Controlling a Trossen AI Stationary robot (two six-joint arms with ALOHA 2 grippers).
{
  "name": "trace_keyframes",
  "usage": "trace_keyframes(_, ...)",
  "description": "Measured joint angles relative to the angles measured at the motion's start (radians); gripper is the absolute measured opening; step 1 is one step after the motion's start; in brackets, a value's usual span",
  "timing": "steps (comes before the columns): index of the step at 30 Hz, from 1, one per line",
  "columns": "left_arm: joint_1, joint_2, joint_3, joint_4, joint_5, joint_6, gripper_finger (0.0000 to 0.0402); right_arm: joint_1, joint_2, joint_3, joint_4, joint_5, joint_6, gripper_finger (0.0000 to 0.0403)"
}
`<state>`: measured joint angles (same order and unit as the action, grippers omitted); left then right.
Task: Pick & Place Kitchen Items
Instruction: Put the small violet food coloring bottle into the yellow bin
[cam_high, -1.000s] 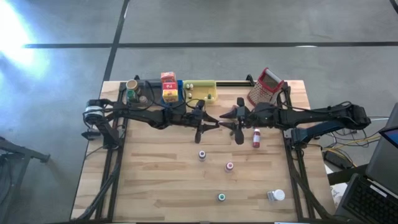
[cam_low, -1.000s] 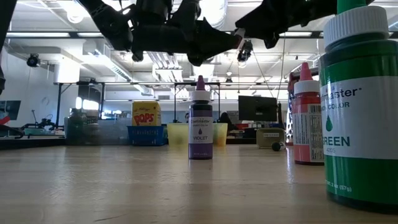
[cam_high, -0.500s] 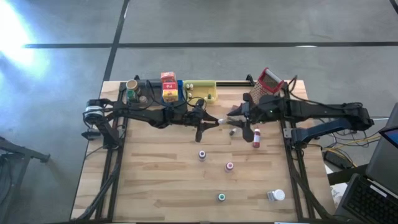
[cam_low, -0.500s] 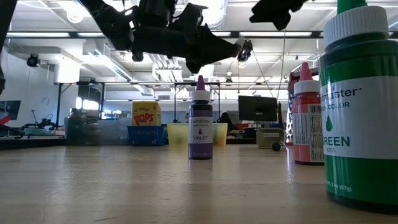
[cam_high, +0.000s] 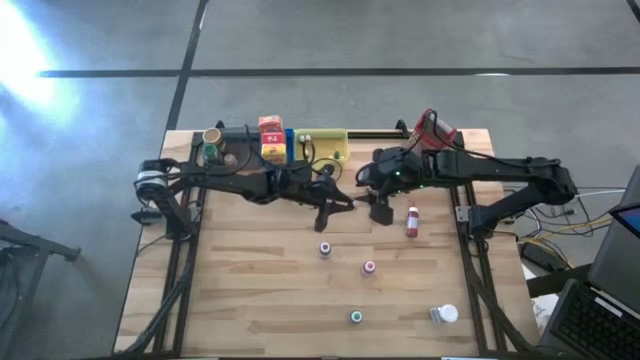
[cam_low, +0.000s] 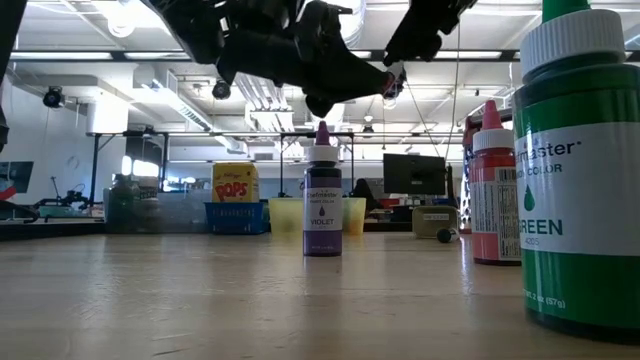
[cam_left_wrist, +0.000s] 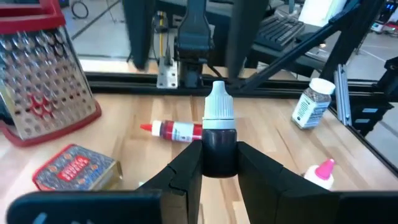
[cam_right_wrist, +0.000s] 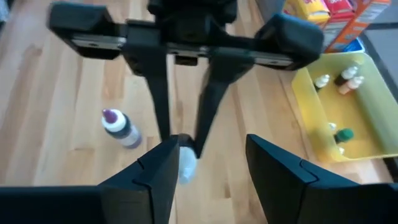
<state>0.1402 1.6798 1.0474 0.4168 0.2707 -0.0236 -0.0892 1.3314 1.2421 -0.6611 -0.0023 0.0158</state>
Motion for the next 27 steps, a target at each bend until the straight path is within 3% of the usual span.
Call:
trace_keyframes(7, 0.000, 0.000, 0.021, 0.000, -0.008, 0.048, 0.0094, -0.017, -0.010, -0.004, -0.030, -0.051, 0.008, 0.0181)
trace_keyframes(27, 0.002, 0.000, 0.072, -0.014, -0.033, 0.077, 0.0094, -0.016, -0.036, -0.007, -0.045, -0.052, 0.010, 0.0114)
